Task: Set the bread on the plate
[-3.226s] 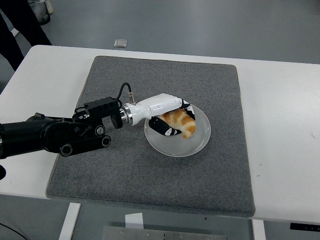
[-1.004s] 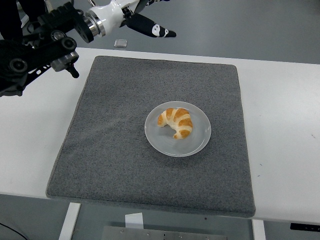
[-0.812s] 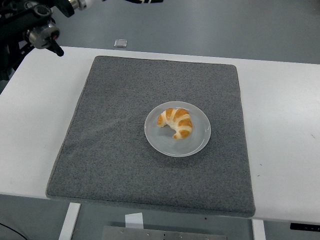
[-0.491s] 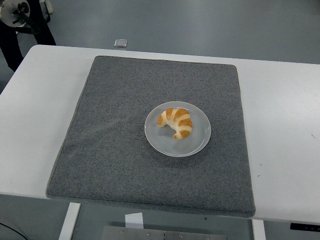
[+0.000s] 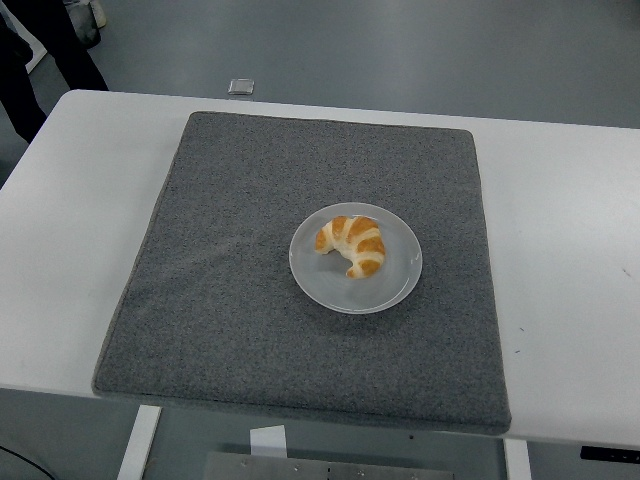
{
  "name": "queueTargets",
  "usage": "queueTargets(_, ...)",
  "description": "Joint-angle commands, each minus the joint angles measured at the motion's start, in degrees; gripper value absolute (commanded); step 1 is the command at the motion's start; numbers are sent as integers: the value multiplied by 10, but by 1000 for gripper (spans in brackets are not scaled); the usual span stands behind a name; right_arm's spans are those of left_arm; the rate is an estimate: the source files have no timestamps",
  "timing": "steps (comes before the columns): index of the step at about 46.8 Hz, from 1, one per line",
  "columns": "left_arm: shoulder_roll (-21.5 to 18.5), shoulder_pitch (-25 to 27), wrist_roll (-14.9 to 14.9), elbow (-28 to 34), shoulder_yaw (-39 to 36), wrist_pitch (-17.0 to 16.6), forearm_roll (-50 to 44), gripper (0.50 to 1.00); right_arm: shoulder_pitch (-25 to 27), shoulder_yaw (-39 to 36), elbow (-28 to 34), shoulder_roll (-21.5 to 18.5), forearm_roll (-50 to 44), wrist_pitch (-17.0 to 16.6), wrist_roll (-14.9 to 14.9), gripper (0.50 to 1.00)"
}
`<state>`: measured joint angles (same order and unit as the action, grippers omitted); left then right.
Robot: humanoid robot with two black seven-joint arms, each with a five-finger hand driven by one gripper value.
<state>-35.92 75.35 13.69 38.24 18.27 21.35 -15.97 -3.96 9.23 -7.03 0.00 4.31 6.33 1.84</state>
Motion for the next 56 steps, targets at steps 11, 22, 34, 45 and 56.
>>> queueTargets(11, -4, -39, -3, 3, 0, 36, -50, 988, 0, 1, 0, 0, 2, 1, 0, 952)
queueTargets(22, 5, -96, -3, 1, -1, 46, -50, 988, 0, 0, 1, 0, 0, 4, 0, 952)
queueTargets(34, 14, -116, -2, 3, -2, 46, -46, 988, 0, 1, 1, 0, 0, 1, 0, 952)
queueTargets(45, 13, -123, -2, 6, -2, 47, -46, 988, -3, 0, -4, 0, 1, -2, 0, 952)
queueTargets(56, 13, -125, -2, 6, -2, 48, -45, 990, -18, 0, -5, 0, -3, -1, 0, 952)
